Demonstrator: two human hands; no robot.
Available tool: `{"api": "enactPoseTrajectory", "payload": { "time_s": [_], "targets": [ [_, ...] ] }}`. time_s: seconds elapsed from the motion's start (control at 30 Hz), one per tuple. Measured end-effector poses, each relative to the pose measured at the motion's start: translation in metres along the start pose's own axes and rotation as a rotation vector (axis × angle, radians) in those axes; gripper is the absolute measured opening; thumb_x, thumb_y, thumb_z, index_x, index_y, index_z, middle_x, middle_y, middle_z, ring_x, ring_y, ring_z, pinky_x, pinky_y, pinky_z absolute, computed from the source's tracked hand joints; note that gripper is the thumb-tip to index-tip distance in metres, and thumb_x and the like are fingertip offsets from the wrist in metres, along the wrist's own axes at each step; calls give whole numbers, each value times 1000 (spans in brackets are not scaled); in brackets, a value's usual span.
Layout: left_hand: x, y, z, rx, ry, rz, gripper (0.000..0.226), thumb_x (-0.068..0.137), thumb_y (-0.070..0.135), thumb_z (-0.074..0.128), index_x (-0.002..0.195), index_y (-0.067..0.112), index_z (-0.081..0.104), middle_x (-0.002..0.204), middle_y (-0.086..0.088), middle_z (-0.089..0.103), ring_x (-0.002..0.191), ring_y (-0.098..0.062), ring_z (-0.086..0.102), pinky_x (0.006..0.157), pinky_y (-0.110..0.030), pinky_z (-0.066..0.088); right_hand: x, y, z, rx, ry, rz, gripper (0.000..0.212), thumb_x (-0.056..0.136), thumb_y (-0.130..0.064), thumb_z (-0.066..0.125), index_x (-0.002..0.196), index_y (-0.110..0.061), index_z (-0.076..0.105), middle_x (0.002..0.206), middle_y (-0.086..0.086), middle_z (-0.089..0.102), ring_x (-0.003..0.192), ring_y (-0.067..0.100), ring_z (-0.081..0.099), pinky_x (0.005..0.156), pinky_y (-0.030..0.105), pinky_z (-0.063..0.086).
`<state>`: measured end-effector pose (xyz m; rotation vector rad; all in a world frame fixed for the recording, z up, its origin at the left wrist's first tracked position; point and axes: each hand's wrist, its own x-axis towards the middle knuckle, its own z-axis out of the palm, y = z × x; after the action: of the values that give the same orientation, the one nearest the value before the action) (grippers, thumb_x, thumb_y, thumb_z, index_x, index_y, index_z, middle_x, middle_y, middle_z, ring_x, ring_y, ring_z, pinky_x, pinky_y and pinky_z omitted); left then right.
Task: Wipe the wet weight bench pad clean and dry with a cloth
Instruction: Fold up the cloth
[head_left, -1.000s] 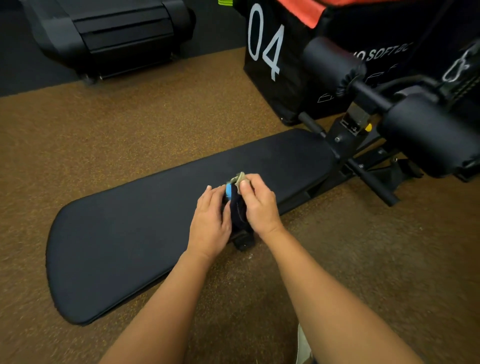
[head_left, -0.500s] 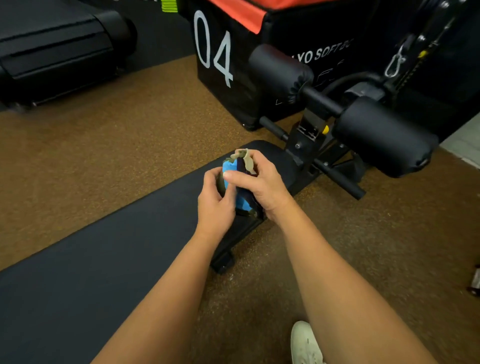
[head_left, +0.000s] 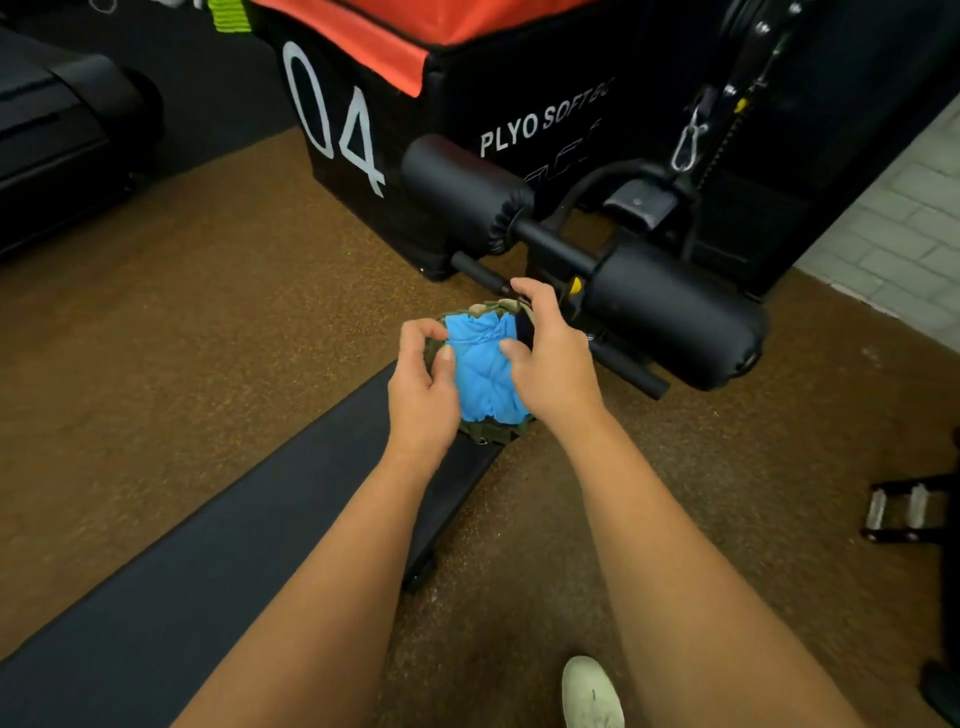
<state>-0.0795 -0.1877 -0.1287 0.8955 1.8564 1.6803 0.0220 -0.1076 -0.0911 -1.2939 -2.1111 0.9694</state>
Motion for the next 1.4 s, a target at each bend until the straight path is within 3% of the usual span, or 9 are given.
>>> {"api": "enactPoseTrajectory", "payload": {
  "time_s": [0.13,0.27,0.5,0.63,0.8,1.03,1.13,1.23,1.4],
  "targets": [
    [19,27,29,72,-119,20,17,96,11,46,96,25,55,94,6,61,85,-19,58,72,-49,52,11,5,-34,-139,143,-56,23,90,-12,56,98,-28,41,99,0,55,87,21,56,74,44,49],
    [38,55,62,95,-182,25,18,92,14,55,102,26,62,106,3,63,99,-17,61,83,-50,53,22,12,-72,-151,264,13,7,91,-13,54,97,-17,52,97,4,52,83,25,55,71,40,45],
    [67,108,119,308,-421,56,41,90,8,61,131,15,56,130,0,52,123,-14,48,107,-30,39,46,27,-129,-207,341,212,33,86,3,48,111,-11,64,117,9,56,109,26,53,89,37,47],
    [77,123,144,373,-485,47,46,88,4,60,132,17,55,134,-3,48,116,-14,50,99,-24,39,54,39,-147,-223,346,301,39,86,4,51,121,-10,60,124,9,53,116,26,49,95,35,47],
    [84,121,166,472,-469,63,31,88,6,63,117,17,62,129,-2,45,110,-21,55,97,-28,45,59,54,-157,-233,333,377,45,86,3,53,129,-11,54,130,9,48,120,25,47,97,30,43],
    [99,109,193,618,-490,140,36,92,5,59,128,5,58,131,-5,45,118,-16,48,88,-6,25,59,72,-157,-253,287,434,53,85,5,52,137,-9,46,134,11,43,125,27,40,103,33,38],
    [100,99,203,743,-550,159,40,94,9,56,134,3,52,137,-8,40,123,-23,41,98,-18,33,58,81,-155,-353,254,416,54,86,0,51,138,-11,44,134,10,43,122,28,36,99,34,38],
    [96,100,204,884,-555,164,51,92,33,60,137,10,50,137,-9,40,123,-28,31,103,-39,36,56,85,-157,-486,221,409,53,88,-10,51,140,-16,43,132,9,46,116,28,36,98,32,35],
    [91,102,199,1051,-650,189,79,80,54,66,145,22,34,145,-6,29,129,-30,23,105,-46,34,50,87,-162,-548,128,433,59,88,-17,53,144,-24,35,139,9,38,120,30,31,98,36,34]
  ]
}}
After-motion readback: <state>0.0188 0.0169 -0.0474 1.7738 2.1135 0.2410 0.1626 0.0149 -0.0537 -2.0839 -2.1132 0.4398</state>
